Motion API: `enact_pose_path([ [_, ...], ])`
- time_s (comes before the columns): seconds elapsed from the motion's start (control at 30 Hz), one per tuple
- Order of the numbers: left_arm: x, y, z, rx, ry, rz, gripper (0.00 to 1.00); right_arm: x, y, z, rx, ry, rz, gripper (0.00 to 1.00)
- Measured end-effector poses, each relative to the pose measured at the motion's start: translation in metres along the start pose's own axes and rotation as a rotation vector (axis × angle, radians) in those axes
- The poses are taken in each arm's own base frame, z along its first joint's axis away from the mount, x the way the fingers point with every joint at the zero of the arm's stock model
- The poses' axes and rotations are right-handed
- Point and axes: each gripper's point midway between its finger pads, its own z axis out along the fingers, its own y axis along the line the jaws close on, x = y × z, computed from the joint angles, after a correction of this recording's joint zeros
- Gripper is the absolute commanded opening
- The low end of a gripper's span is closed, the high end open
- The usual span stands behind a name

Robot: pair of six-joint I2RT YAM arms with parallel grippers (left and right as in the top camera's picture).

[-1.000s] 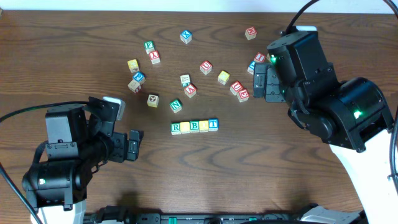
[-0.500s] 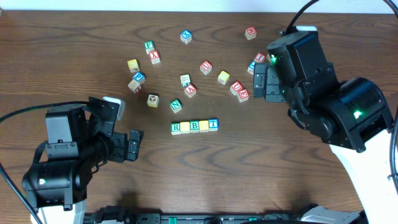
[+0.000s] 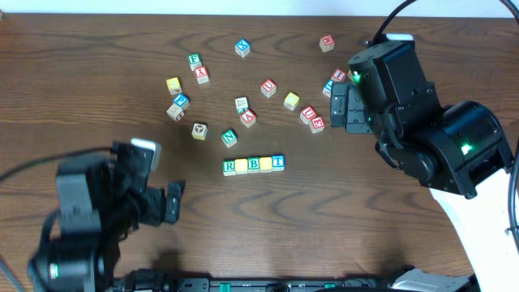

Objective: Spell out ROBOT

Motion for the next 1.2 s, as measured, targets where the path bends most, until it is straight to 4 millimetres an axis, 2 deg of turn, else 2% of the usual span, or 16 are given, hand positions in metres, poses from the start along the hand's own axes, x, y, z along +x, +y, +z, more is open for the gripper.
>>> enact_pose_path([
  [0.13,0.007,-0.005,-0.001,-0.022,-0.167,0.057,0.97,0.000,0.000,0.000,0.001,0.001,0.000,0.99],
  [0.27,0.011,-0.010,0.012,-0.022,-0.386,0.122,0.97,0.000,0.000,0.000,0.001,0.001,0.000,0.99],
  [0.43,-0.012,-0.015,0.015,-0.016,-0.665,0.218,0.97,0.000,0.000,0.000,0.002,0.000,0.000,0.99],
  [0.57,-0.034,-0.018,0.001,-0.044,-0.880,0.304,0.97,0.000,0.000,0.000,0.003,0.000,0.000,0.99],
  [0.67,-0.040,-0.021,-0.006,-0.076,-0.981,0.377,0.97,0.000,0.000,0.000,0.002,0.000,0.000,0.99],
  [0.83,-0.036,-0.020,0.002,-0.123,-1.048,0.457,0.97,0.000,0.000,0.000,0.002,0.000,0.000,0.99],
  [1.1,-0.019,-0.005,0.033,-0.163,-0.988,0.454,0.97,0.000,0.000,0.000,0.002,0.000,0.000,0.99],
  [1.2,-0.005,0.000,0.054,-0.150,-0.910,0.425,0.97,0.000,0.000,0.000,0.002,0.000,0.000,0.99],
])
